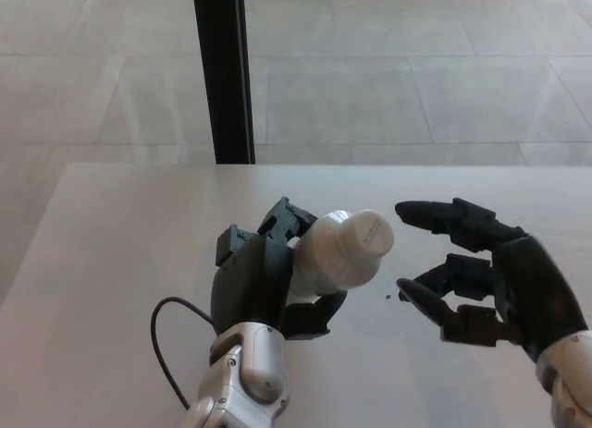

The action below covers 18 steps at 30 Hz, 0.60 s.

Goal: The robot uses its left hand to to lift the bottle kept on the middle of the desk and tilts it towards its right hand. It then uses its right hand to rotate its cap to open it and places the bottle and cap back on the desk

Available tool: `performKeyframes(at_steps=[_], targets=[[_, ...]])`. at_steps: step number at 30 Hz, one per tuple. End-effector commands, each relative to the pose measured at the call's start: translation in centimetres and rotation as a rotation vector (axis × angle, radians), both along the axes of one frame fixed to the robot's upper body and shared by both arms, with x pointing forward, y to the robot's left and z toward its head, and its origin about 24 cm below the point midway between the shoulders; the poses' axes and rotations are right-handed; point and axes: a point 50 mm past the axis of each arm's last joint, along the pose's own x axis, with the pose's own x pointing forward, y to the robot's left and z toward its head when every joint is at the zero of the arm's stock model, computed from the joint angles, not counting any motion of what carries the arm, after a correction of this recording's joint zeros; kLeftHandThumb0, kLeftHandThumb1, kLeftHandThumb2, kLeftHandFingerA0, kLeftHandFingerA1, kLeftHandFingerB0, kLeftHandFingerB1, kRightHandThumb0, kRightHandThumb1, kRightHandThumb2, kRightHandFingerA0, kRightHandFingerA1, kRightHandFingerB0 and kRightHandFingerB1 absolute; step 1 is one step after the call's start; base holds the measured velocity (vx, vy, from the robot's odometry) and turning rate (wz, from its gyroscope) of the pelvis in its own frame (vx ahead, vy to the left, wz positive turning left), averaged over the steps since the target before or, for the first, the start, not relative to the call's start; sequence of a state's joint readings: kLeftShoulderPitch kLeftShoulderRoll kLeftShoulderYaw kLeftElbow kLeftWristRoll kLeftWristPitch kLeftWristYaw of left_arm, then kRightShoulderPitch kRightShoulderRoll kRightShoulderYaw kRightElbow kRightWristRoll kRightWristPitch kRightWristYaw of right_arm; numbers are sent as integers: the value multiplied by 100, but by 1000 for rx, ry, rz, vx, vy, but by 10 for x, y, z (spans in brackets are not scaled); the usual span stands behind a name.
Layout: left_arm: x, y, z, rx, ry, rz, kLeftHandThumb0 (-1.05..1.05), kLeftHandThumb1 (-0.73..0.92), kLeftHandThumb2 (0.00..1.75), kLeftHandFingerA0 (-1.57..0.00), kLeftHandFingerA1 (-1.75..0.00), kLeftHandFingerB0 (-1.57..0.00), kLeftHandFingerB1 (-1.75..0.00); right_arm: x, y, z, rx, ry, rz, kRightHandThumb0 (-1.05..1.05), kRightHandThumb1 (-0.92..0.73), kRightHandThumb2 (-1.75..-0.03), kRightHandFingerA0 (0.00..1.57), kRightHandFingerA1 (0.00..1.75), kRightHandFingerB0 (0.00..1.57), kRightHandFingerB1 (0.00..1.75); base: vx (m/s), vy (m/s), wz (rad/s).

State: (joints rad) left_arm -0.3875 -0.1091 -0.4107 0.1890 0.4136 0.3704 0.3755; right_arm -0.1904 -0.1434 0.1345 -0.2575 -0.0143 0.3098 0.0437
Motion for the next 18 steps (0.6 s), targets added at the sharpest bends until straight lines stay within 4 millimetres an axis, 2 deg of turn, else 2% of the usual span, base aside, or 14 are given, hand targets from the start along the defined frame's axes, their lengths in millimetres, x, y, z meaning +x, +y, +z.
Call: performKeyframes(at_steps=[1, 2, 9, 10, 12, 13, 14, 15, 17, 18], targets=[[-1, 1, -2, 24, 16, 11, 15, 60, 117, -87, -175, -74, -154, 11, -2, 5, -19, -44, -113, -50, -53, -57, 83, 101, 45, 38, 0, 0, 0], [-1, 1, -2, 25, 15, 8, 14, 61, 117, -86, -175, -76, -153, 12, -1, 4, -22, -42, -120, -53, -43, -80, 85, 98, 38, 50, 0, 0, 0], [0, -1, -2, 21, 15, 13, 13, 60, 121, -86, -175, -76, -154, 12, 0, 2, -37, -42, -156, -51, -43, -80, 85, 100, 38, 51, 0, 0, 0], [0, -2, -2, 25, 23, 11, 13, 62, 118, -85, -175, -76, -155, 12, 0, 1, -41, -35, -160, -46, -55, -57, 82, 105, 46, 38, 0, 0, 0], [0, -2, -2, 35, 19, 10, 12, 60, 121, -86, -175, -76, -155, 11, 1, -1, -45, -33, -160, -47, -55, -57, 83, 104, 45, 38, 0, 0, 0], [0, -2, -2, 36, 20, 9, 12, 60, 122, -86, -175, -77, -153, 10, 2, -2, -48, -37, -151, -52, -43, -80, 85, 100, 38, 51, 0, 0, 0], [0, -2, -3, 32, 13, 6, 12, 60, 120, -86, -175, -77, -152, 8, 3, -4, -52, -30, -139, -48, -54, -57, 81, 99, 44, 37, 0, 0, 0], [0, -2, -3, 30, 8, 11, 10, 64, 111, -88, -175, -76, -145, 6, 4, -5, -53, -31, -131, -48, -55, -57, 81, 99, 45, 38, 0, 0, 0], [1, -2, -2, 32, 10, 12, 11, 65, 110, -87, -175, -75, -144, 4, 6, -6, -66, -34, -111, -48, -55, -57, 81, 98, 45, 36, 0, 0, 0], [1, -2, -2, 32, 12, 9, 13, 63, 112, -87, -175, -74, -150, 3, 7, -7, -70, -34, -102, -48, -55, -58, 81, 98, 45, 36, 0, 0, 0]])
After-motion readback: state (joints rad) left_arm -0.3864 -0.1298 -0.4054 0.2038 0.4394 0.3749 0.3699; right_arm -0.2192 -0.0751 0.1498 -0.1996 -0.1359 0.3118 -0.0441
